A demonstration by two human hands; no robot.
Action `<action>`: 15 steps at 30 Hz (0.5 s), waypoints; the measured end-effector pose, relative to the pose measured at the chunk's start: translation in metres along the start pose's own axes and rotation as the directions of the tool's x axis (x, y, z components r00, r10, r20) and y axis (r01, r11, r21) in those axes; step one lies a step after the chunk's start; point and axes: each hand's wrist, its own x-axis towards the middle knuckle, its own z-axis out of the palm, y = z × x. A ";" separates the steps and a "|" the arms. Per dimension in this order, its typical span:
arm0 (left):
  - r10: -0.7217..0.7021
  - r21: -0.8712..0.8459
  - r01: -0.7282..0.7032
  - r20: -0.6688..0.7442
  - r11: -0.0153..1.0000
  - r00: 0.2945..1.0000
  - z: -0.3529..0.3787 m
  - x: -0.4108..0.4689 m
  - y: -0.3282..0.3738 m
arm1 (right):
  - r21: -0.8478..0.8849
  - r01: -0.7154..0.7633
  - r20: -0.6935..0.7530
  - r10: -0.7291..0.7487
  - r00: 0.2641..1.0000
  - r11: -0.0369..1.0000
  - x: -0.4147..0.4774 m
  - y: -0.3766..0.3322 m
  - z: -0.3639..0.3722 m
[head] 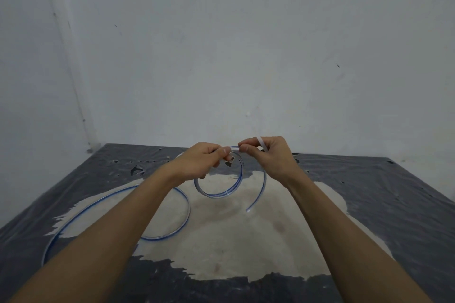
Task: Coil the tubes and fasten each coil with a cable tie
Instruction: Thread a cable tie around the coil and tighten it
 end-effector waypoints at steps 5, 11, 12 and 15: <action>-0.006 -0.201 0.008 0.012 0.980 1.000 -0.004 0.001 0.000 | 0.113 -0.006 -0.125 0.020 0.992 0.994 -0.001 0.000 -0.004; -0.042 -0.463 -0.017 -0.117 0.886 0.992 -0.007 0.007 -0.005 | 0.227 -0.145 -0.012 0.152 0.988 0.963 -0.018 0.000 -0.001; -0.056 -0.531 -0.033 -0.150 0.846 0.987 -0.009 0.008 -0.004 | 0.235 -0.187 0.018 0.189 0.982 0.954 -0.022 0.000 0.001; -0.086 -0.620 -0.071 -0.219 0.781 0.972 -0.012 0.009 0.000 | 0.296 -0.305 0.117 0.282 0.952 0.905 -0.028 0.006 0.011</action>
